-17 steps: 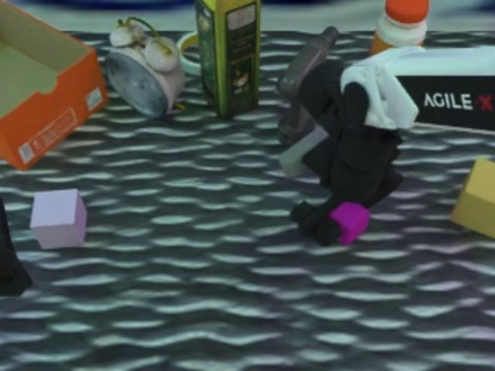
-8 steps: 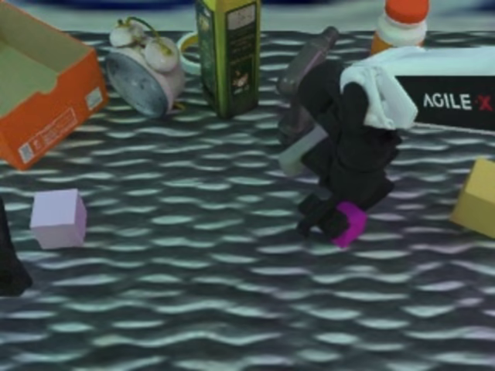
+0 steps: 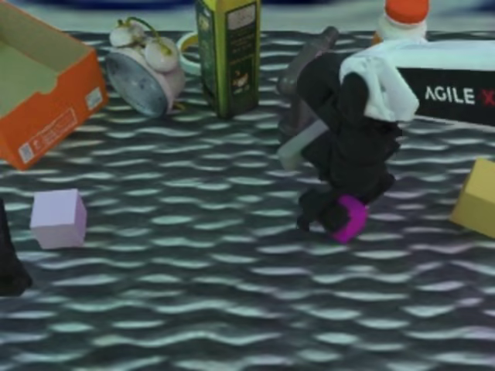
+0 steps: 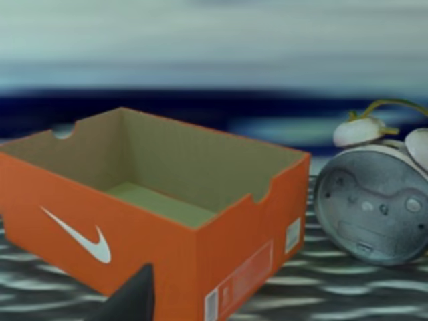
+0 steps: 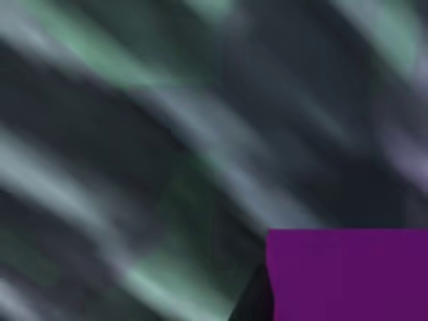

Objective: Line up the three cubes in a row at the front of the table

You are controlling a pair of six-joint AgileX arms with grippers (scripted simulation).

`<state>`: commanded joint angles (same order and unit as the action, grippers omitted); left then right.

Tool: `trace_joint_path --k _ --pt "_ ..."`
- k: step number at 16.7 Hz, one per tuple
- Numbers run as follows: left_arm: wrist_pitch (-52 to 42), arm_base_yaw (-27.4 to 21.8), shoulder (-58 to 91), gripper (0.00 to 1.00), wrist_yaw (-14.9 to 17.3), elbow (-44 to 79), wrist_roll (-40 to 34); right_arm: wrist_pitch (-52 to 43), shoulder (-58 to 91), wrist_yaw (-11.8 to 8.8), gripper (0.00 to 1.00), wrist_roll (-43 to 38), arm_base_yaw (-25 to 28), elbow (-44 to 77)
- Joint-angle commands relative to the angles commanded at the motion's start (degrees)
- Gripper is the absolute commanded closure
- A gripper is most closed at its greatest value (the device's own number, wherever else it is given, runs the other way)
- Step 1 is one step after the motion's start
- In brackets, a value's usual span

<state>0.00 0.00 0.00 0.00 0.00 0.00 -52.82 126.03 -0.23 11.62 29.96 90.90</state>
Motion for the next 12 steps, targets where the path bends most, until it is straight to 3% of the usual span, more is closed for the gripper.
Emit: trace_joint_path --k 5,12 --pt "0.00 0.00 0.00 0.00 0.00 0.00 0.00 -10.25 -3.35 -0.02 1.00 0.13 0.38 6.30" --pt "0.00 0.00 0.00 0.00 0.00 0.00 0.00 -11.19 -4.04 -0.01 1.00 -0.69 0.44 6.70"
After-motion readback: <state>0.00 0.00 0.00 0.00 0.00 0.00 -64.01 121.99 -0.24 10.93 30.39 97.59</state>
